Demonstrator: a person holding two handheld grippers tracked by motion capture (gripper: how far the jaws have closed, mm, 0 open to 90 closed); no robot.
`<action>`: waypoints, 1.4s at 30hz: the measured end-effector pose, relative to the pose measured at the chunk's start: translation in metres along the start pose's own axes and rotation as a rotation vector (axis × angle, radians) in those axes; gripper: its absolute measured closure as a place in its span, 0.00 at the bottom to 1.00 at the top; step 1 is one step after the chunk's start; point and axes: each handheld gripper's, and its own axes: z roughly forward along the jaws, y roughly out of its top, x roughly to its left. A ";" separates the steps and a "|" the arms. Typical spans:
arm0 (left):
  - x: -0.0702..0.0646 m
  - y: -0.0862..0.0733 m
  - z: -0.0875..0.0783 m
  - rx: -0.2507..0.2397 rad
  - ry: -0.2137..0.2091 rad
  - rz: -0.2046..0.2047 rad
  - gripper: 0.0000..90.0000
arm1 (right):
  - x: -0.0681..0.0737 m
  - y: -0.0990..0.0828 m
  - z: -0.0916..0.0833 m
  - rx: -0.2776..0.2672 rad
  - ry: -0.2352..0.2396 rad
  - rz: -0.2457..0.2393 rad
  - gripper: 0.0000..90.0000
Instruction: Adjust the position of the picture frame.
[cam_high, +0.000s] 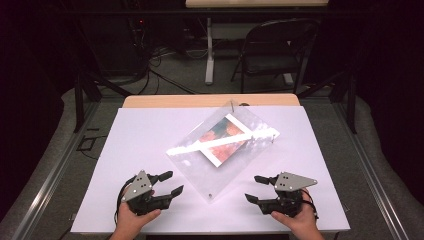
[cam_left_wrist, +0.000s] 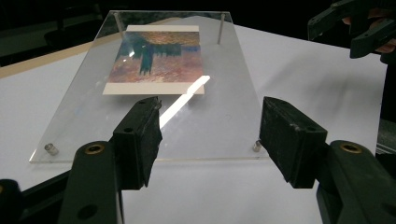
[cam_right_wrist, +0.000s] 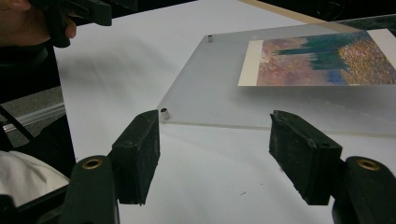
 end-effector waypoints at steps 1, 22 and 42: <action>0.000 0.000 0.000 0.001 0.001 0.001 0.43 | 0.000 0.000 0.000 0.002 0.001 0.001 0.37; -0.001 -0.001 0.004 0.060 0.002 -0.027 0.46 | -0.005 -0.004 0.005 0.085 -0.058 0.027 0.36; 0.002 0.002 0.013 0.326 0.176 -0.085 0.52 | -0.018 -0.005 0.009 0.334 -0.274 0.118 0.40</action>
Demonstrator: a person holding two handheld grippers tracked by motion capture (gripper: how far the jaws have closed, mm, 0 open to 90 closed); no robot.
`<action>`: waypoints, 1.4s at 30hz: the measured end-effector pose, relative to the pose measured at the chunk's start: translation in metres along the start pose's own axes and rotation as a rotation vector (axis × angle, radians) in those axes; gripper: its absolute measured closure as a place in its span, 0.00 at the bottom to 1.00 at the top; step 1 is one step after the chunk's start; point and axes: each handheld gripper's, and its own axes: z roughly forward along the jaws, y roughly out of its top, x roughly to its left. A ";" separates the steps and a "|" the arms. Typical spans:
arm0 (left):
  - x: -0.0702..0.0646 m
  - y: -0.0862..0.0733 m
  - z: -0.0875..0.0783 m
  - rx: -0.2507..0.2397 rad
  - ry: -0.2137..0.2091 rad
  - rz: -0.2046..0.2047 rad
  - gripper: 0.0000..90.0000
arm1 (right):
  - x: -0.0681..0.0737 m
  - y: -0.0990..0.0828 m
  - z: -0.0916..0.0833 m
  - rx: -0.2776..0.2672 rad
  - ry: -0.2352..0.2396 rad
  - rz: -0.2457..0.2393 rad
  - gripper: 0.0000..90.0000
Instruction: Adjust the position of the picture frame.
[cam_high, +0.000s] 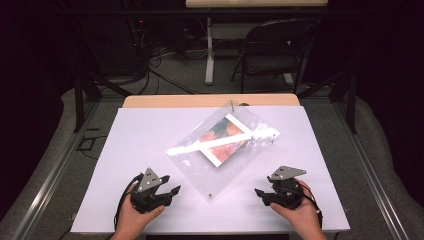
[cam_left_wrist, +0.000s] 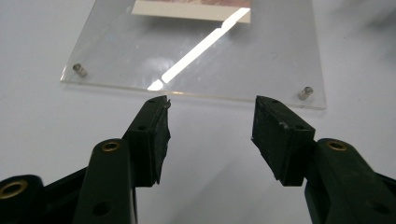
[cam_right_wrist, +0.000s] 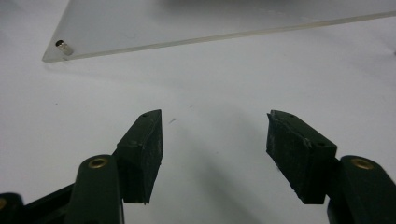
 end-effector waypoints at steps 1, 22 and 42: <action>0.001 0.000 0.000 0.013 0.009 -0.009 0.53 | -0.001 0.000 0.000 0.001 -0.019 -0.001 0.40; 0.003 0.031 0.014 0.119 0.013 -0.073 0.61 | -0.071 0.009 -0.009 0.011 -0.184 0.006 0.68; -0.028 0.069 0.045 0.144 -0.107 -0.050 0.74 | -0.115 0.022 0.035 -0.013 -0.184 0.038 0.81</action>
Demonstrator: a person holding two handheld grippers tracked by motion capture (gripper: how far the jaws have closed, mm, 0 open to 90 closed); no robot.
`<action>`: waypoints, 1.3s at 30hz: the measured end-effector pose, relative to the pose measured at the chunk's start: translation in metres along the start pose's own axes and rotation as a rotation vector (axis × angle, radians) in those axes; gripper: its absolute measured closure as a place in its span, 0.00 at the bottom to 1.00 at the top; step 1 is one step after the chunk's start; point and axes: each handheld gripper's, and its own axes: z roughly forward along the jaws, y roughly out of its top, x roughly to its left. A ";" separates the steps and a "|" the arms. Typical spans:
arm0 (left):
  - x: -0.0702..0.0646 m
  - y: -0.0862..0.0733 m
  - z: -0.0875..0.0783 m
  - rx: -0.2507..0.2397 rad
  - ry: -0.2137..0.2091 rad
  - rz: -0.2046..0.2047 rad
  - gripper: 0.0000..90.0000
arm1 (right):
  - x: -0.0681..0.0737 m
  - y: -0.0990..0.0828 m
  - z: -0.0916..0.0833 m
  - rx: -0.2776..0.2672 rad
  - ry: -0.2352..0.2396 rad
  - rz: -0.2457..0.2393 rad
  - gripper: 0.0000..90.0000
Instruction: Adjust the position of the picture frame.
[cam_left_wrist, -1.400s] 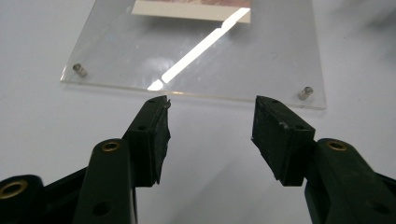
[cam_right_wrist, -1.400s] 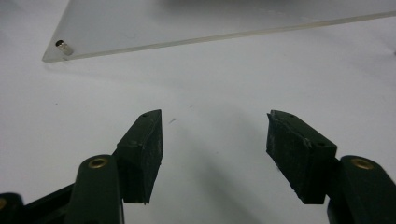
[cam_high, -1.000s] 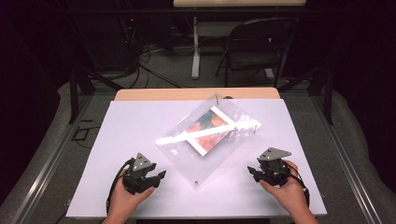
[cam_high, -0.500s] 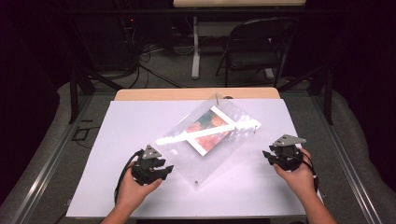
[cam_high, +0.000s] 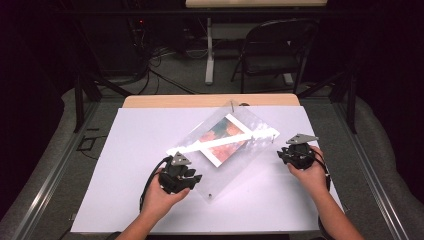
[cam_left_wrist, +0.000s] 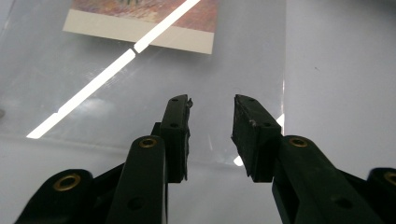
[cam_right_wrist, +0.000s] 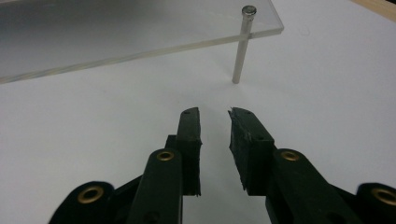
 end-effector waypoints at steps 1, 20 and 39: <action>-0.001 0.001 0.001 0.000 -0.006 0.001 0.74 | 0.000 0.001 0.004 -0.006 -0.007 0.001 0.82; -0.022 0.004 0.018 0.012 -0.081 0.025 0.77 | -0.009 0.017 0.050 -0.014 -0.010 0.054 0.92; -0.033 0.003 0.025 0.031 -0.132 0.039 0.78 | -0.017 0.022 0.057 -0.042 -0.025 0.075 0.90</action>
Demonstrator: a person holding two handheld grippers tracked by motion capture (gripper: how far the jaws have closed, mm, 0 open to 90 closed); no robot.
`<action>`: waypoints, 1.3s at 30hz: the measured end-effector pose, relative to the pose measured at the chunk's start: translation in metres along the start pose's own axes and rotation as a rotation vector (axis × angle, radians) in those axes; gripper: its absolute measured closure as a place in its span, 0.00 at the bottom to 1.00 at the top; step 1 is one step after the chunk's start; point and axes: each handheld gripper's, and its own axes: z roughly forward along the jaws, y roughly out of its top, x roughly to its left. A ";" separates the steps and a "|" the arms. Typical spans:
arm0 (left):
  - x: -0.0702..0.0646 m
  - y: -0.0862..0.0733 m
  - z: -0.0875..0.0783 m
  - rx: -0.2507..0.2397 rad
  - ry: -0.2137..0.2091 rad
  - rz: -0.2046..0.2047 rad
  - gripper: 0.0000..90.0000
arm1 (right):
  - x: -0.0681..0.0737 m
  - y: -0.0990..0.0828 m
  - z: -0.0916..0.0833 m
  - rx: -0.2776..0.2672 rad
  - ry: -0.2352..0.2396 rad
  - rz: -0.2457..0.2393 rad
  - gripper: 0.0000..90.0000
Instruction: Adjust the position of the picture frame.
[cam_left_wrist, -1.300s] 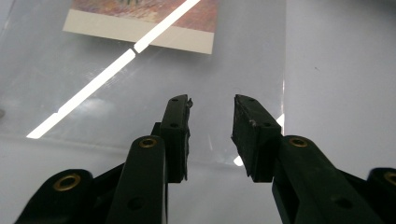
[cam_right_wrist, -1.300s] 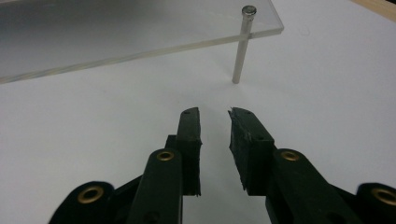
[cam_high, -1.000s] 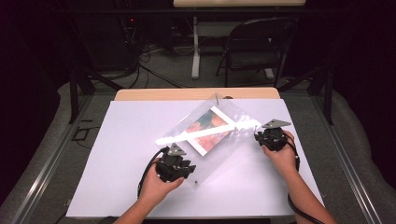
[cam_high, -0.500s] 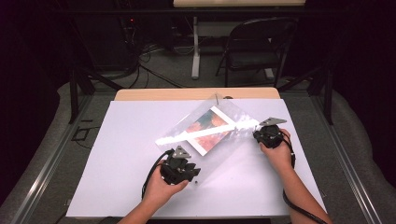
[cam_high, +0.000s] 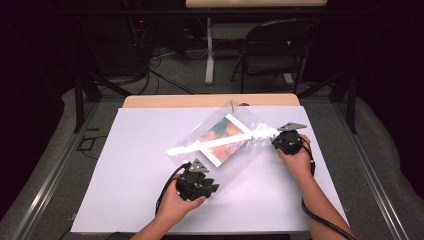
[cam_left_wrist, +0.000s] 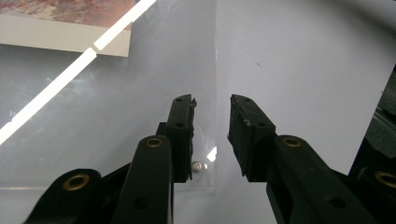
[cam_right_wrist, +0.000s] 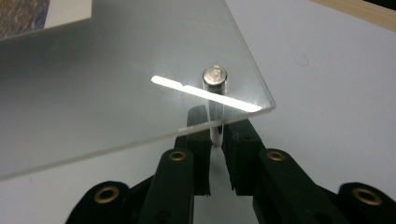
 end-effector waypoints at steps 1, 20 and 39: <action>0.000 0.000 0.000 0.001 0.003 0.002 0.78 | 0.000 0.001 0.002 -0.005 0.001 0.003 0.90; -0.001 -0.005 -0.002 -0.010 -0.035 -0.001 0.90 | 0.009 -0.001 -0.005 0.043 -0.018 -0.072 0.95; -0.018 -0.015 0.020 0.082 -0.076 0.013 1.00 | 0.030 -0.018 -0.047 0.066 0.029 -0.070 0.95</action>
